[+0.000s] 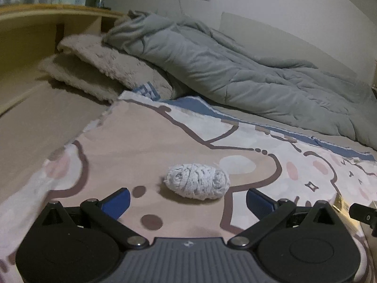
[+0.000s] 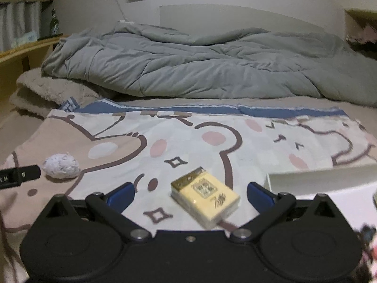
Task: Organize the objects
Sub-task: 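Grasp the white crocheted ball with the left gripper while the right grasps the yellow box, then lift the white ball and yellow box and carry both over the white tray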
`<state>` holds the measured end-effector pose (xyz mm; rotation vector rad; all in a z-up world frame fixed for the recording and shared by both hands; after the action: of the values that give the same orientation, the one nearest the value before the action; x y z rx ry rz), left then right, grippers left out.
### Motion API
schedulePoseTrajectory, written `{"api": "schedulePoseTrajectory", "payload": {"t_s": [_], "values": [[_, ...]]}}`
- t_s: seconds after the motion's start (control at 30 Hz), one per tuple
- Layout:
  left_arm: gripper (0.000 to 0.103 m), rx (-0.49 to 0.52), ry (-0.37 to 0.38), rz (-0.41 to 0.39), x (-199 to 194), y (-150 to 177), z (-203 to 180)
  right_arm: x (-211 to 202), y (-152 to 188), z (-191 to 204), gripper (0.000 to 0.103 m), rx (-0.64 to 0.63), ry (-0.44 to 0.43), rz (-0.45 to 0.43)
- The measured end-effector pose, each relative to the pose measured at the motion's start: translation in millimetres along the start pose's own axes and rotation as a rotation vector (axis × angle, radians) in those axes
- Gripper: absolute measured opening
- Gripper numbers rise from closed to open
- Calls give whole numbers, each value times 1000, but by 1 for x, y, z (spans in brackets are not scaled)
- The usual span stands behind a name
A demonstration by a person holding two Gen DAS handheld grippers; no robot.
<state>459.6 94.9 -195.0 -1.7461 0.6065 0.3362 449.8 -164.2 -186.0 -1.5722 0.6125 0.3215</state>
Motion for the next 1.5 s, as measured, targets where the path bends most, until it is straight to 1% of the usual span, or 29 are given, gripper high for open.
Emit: {"api": "schedulePoseTrajectory", "payload": {"t_s": [0.2, 0.3, 0.47, 0.5, 0.53, 0.6, 0.67, 0.7, 0.73, 0.77, 0.8, 0.83, 0.87, 0.93, 1.07, 1.2, 1.33, 1.5], "values": [[103, 6, -10, 24, 32, 0, 4, 31, -10, 8, 102, -96, -30, 0], [103, 31, -10, 26, 46, -1, 2, 46, -10, 14, 100, -158, -52, 25], [103, 70, -34, 54, 68, 1, 0, 68, -3, 18, 99, -276, -61, 64], [103, 71, -36, 57, 70, 2, 0, 71, -1, 18, 98, -294, -67, 80], [103, 74, -37, 60, 72, 2, 0, 74, 2, 19, 93, -319, -76, 102], [102, 84, -44, 62, 74, 4, 0, 78, 6, 18, 90, -313, -102, 145], [102, 84, -50, 63, 75, 6, 1, 77, 8, 20, 86, -302, -150, 174], [99, 78, -49, 63, 76, 7, 2, 76, 9, 21, 85, -307, -162, 185], [93, 70, -46, 63, 76, 7, 3, 75, 11, 23, 82, -318, -166, 196], [89, 62, -43, 64, 76, 7, 5, 74, 12, 24, 81, -330, -166, 197], [83, 57, -38, 61, 75, 6, 6, 72, 12, 24, 76, -337, -170, 199], [79, 56, -30, 59, 74, 6, 5, 70, 12, 24, 69, -341, -177, 202], [79, 64, -29, 60, 73, 6, 4, 68, 12, 24, 64, -347, -179, 203], [76, 95, -36, 62, 70, 6, -1, 63, 11, 22, 63, -349, -167, 204], [75, 139, -35, 57, 55, 7, -14, 53, 10, 17, 61, -333, -143, 198], [75, 145, -18, 46, 31, 5, -29, 36, 4, 8, 61, -245, -141, 190], [75, 105, 0, 41, 2, 3, -42, 14, -5, 0, 61, -199, -135, 180], [75, 106, 4, 42, -34, 3, -60, -17, -13, -15, 61, -134, -143, 180]]}}
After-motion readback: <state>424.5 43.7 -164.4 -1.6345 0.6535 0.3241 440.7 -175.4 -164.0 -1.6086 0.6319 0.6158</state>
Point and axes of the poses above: each gripper's, at about its wrist camera, not at the fingertips, and x roughly the way its jaws point, z to its left, y to its underside, the point moved 8 cm from there along x, roughly the way its jaws point, and after that the axes turned 14 degrees about y, right-handed, at the moved point
